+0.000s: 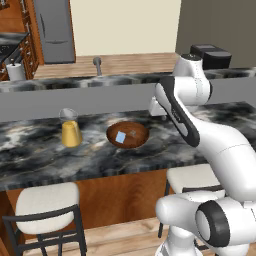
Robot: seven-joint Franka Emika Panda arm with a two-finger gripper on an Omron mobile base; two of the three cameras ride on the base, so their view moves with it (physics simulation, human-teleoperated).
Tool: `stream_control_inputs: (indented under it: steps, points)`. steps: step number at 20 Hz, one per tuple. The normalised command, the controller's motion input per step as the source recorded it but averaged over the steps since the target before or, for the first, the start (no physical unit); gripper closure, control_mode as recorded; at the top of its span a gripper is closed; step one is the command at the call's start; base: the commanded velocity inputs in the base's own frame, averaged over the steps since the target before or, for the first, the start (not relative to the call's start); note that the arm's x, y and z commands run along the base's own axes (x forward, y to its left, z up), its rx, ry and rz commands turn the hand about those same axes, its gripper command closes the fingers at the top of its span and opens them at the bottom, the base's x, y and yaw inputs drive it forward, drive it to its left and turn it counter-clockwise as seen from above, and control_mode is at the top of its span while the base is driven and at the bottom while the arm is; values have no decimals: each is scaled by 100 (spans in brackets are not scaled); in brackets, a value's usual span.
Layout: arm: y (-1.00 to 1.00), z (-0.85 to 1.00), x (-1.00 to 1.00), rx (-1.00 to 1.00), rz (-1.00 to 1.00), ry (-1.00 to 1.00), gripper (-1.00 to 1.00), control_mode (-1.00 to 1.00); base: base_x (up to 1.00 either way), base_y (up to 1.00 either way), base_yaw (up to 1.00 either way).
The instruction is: There are two ice cubes in the ice bowl. Place both ice cubes in the glass cup.
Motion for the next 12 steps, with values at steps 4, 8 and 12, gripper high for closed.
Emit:
stream_control_inputs:
  steps: [4,8,12]
  points:
    - [10,0,0,0,0,0,-100,-100,0,0,0]
    - [33,-1,24,0,-3,0,-100,-100,0,0,0]
    - [34,-4,49,3,-5,0,-100,-100,0,0,0]
